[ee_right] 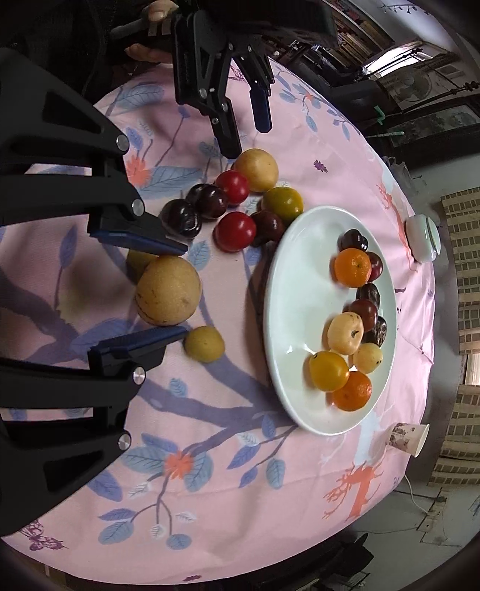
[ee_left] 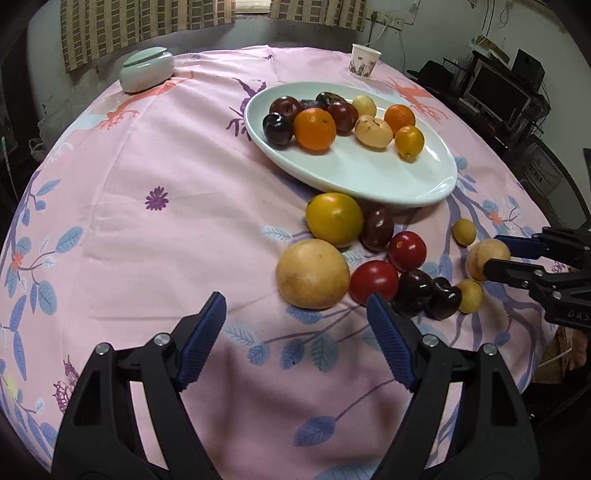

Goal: Organize fruits
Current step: 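Grasp a large tan pear with the left tool while the right tool grasps another tan pear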

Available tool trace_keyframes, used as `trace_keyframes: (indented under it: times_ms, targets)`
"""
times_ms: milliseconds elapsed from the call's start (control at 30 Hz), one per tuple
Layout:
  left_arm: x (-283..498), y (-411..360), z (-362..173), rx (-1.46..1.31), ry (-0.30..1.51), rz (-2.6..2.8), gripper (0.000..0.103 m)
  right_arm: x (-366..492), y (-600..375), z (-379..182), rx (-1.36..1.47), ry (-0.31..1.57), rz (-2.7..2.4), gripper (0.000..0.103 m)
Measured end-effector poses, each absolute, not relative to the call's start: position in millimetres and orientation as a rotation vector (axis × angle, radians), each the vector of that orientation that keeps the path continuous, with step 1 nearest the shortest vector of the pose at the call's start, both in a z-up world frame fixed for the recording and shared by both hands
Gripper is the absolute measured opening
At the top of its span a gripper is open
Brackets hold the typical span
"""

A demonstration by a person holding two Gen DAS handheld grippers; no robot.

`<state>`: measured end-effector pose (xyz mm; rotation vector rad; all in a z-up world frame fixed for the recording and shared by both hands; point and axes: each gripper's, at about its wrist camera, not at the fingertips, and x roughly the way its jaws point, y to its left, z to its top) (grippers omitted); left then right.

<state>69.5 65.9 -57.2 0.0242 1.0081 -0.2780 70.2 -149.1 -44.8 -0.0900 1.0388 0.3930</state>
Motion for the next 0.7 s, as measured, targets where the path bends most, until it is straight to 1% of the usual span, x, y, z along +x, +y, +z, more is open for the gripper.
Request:
trace_keyframes:
  times_ms: [67,167,233,333,433,567,667,700]
  targets:
    - [76,65,-65,0.019,1.026,-0.255,0.08,64,-159,-45,-0.07,1.036,0.371,0.04]
    - [84,69,-70,-0.026,1.028,-0.267,0.076,60,-176,-48,-0.024,1.035,0.339,0.04]
    - [85,67,-70,-0.035,1.019,-0.282,0.068,60,-185,-53,0.004,1.042,0.317,0.04]
    - [87,62,-70,-0.021,1.011,-0.288,0.062,62,-193,-60,0.049,1.045,0.313,0.04]
    - [85,58,-72,0.0,1.002,-0.272,0.062,63,-190,-61,0.044,1.048,0.318,0.042]
    - [86,51,-74,0.048,0.974,-0.254,0.062,63,-181,-74,0.01,1.099,0.31,0.043]
    - [87,43,-75,0.1,0.959,-0.229,0.062,61,-183,-74,0.025,1.088,0.31,0.042]
    - [87,42,-74,0.097,0.956,-0.238,0.052,60,-183,-73,0.022,1.089,0.306,0.042]
